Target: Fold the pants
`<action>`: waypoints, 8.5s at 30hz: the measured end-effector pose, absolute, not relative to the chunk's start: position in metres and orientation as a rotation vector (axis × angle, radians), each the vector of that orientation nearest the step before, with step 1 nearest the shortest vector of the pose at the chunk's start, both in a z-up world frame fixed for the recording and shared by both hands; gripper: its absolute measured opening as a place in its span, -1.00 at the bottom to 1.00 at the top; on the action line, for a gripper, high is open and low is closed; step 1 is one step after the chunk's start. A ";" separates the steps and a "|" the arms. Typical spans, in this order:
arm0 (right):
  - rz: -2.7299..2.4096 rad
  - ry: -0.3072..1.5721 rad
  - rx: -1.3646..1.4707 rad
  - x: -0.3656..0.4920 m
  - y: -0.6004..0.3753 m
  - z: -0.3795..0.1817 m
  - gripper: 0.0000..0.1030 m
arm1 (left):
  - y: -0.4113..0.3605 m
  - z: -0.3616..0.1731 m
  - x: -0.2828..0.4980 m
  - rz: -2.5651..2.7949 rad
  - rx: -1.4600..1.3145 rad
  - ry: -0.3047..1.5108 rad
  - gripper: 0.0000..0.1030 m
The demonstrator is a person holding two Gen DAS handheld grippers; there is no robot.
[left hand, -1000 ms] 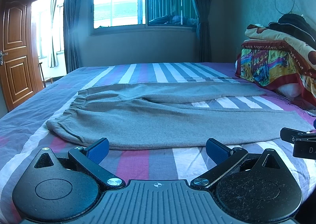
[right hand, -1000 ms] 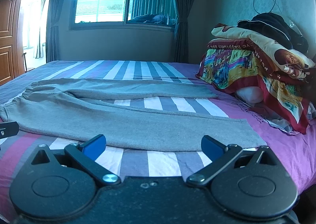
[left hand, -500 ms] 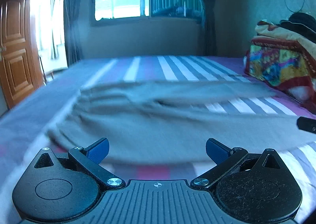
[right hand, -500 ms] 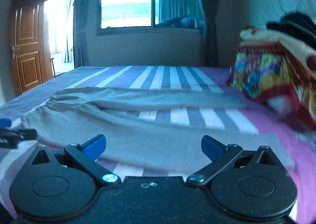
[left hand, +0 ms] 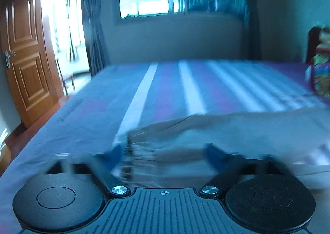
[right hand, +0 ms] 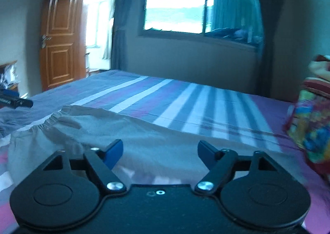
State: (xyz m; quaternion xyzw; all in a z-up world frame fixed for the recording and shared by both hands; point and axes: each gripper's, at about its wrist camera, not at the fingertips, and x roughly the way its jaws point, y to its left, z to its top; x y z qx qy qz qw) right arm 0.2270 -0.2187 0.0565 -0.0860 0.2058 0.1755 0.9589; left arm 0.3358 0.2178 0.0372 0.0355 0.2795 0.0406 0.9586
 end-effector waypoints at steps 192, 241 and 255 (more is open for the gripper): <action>-0.131 0.399 0.602 0.103 -0.507 -0.072 -0.59 | 0.313 -0.058 0.164 0.200 -0.576 0.571 0.63; 0.795 0.892 0.145 0.441 -0.165 -0.109 -0.54 | 0.364 -0.095 0.195 0.134 -0.692 0.572 -0.07; 0.781 0.738 0.080 0.360 -0.087 -0.097 -0.31 | 0.219 -0.065 0.315 0.029 -0.111 0.764 -0.07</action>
